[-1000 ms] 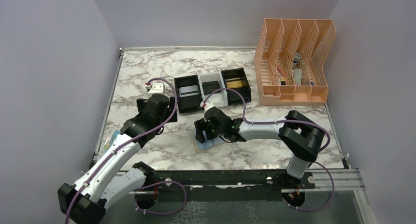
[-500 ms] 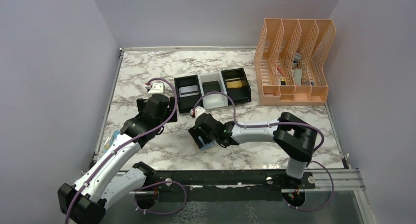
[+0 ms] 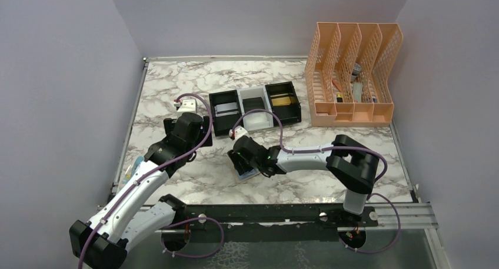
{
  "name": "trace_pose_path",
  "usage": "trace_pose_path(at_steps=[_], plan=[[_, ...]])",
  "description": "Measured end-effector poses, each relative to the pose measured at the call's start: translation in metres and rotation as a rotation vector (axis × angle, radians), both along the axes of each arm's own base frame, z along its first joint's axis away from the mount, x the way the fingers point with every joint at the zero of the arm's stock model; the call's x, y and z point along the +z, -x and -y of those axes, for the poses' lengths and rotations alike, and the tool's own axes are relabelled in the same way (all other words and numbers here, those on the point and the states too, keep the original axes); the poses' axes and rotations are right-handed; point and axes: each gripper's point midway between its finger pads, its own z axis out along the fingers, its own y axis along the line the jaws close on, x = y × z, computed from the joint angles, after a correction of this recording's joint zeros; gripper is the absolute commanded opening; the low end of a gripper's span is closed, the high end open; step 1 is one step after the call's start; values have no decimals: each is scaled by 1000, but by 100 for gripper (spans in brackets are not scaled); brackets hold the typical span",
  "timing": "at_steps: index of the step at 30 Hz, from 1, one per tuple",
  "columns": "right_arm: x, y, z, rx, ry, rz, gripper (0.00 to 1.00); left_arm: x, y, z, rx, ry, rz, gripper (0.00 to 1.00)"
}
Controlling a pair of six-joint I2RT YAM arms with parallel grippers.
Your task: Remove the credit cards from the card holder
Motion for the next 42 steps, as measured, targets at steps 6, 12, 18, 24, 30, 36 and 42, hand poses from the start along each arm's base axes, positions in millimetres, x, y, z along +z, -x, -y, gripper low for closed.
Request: trace_pose_path(at_steps=[6,12,18,24,30,36,42], plan=[[1,-2,1,1,-56,-40,41,0,0,0,0,0,0,99],[7,-5,4,16,-204,-161,49,0,0,0,-1,0,0,99],[10,-4,5,34,-284,-239,53,0,0,0,-1,0,0,99],[10,-4,6,38,-298,-247,49,0,0,1,-5,4,-2,99],[12,-4,6,29,-353,-293,49,-2,4,16,-51,75,-21,99],[15,5,7,25,-424,-367,48,-18,20,55,-155,322,-29,88],[16,12,12,7,-469,-419,48,-57,45,91,-226,557,-141,64]])
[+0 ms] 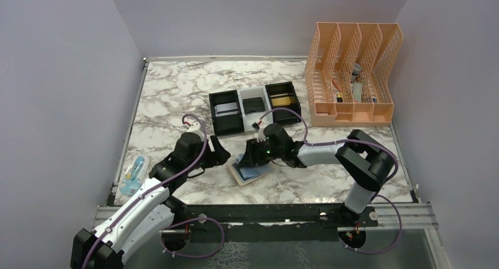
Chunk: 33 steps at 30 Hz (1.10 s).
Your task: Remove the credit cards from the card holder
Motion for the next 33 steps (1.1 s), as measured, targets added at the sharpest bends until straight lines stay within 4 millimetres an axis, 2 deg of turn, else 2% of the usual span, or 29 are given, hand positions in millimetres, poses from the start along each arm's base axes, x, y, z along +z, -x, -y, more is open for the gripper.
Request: trace_pose_path(at_steps=[3,10,21,27,33], plan=[[0,0,0,-8,-9,-14,48,-8,10,11,-18,88,-35,57],[1,0,0,-24,-21,-29,48,0,24,31,-61,241,-19,52],[1,0,0,-30,-22,-38,48,-12,53,73,-194,292,-61,48],[1,0,0,-31,-22,-38,48,-26,52,77,-167,287,-69,47],[1,0,0,-30,-22,-38,48,-31,48,78,-140,290,-71,47]])
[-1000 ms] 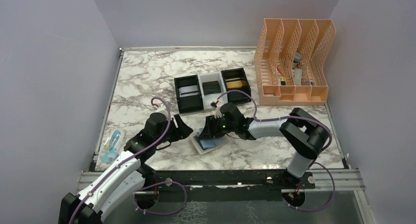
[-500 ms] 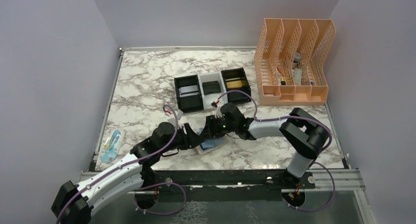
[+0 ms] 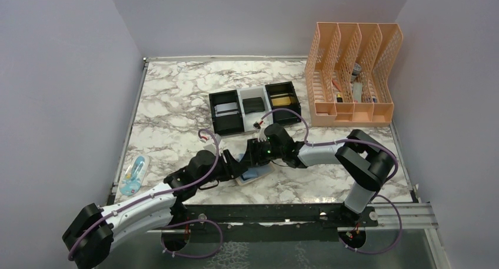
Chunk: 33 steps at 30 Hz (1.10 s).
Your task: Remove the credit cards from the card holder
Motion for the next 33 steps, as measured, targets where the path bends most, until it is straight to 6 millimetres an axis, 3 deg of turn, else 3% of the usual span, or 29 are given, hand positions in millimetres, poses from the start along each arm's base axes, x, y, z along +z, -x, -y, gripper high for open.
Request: trace_pose_path(at_steps=[10,20,33], plan=[[0,0,0,-1,-1,-2,48,-3,-2,3,15,11,-5,47],[0,0,0,0,-2,-4,48,-21,3,1,5,-40,-50,47],[0,3,0,7,-5,-21,58,-21,-1,6,7,-25,-34,28]])
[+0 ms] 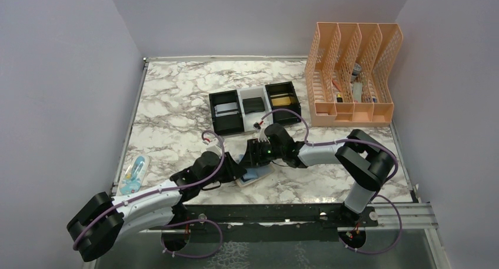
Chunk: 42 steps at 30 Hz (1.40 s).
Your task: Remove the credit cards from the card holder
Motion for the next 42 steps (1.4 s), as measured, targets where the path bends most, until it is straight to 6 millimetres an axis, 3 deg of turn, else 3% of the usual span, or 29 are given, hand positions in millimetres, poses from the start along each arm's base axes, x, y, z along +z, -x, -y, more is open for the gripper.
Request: trace_pose_path(at_steps=[5,10,18,24,28,33,42], plan=[[1,1,-1,6,-4,-2,66,-2,1,-1,0,4,3,27],[3,2,-1,11,-11,-5,65,-4,1,-1,0,4,3,27],[1,4,1,11,0,-13,48,-7,2,-2,-1,-9,-5,28],[1,4,1,10,3,-14,35,-11,4,-5,-4,-28,-15,35],[1,3,1,8,4,-13,35,-11,4,-7,3,-31,-14,37],[1,4,2,10,1,-17,51,-7,4,-8,8,-25,-3,36],[2,4,2,15,-4,-25,62,-7,3,-8,7,-23,-2,30]])
